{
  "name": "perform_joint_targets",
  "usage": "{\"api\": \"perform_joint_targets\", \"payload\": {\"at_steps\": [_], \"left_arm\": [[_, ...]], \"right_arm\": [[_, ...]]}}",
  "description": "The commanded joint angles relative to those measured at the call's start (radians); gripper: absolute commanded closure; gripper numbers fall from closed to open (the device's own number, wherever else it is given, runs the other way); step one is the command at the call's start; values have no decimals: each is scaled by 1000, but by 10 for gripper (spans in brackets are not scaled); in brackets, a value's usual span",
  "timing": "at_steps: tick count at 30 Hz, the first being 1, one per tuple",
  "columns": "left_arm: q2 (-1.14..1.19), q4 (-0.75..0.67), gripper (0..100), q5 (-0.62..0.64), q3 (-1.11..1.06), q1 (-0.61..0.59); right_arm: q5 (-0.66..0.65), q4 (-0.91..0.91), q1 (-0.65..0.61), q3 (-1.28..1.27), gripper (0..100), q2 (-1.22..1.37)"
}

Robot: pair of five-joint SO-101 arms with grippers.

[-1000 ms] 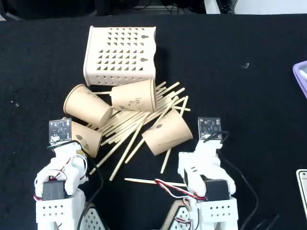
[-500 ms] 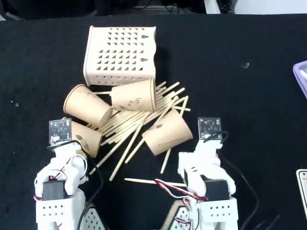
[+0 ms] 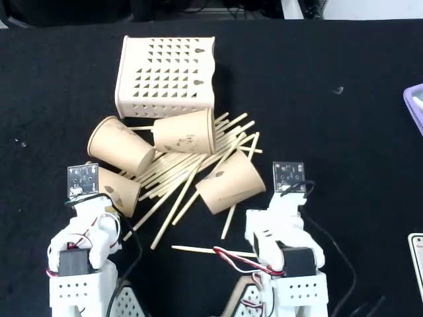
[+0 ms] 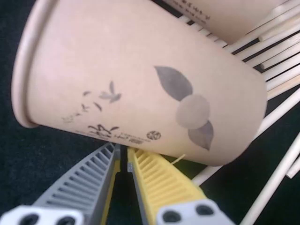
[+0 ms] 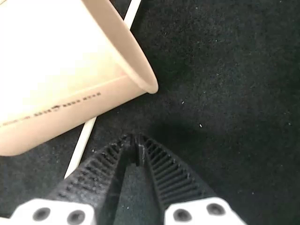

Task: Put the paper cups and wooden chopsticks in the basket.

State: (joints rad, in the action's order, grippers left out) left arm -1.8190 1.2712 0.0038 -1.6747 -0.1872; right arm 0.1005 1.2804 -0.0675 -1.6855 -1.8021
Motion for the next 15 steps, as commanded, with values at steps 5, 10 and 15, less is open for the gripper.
{"api": "perform_joint_targets", "payload": {"at_steps": [5,10,15], "left_arm": [[-3,3,970,-5,-24,-4],[-5,2,970,-28,8,-21],[-5,2,970,-338,251,-251]], "right_arm": [[2,0,9,1,984,-93],[0,-126,17,7,983,-93],[0,-253,17,157,983,-93]]}}
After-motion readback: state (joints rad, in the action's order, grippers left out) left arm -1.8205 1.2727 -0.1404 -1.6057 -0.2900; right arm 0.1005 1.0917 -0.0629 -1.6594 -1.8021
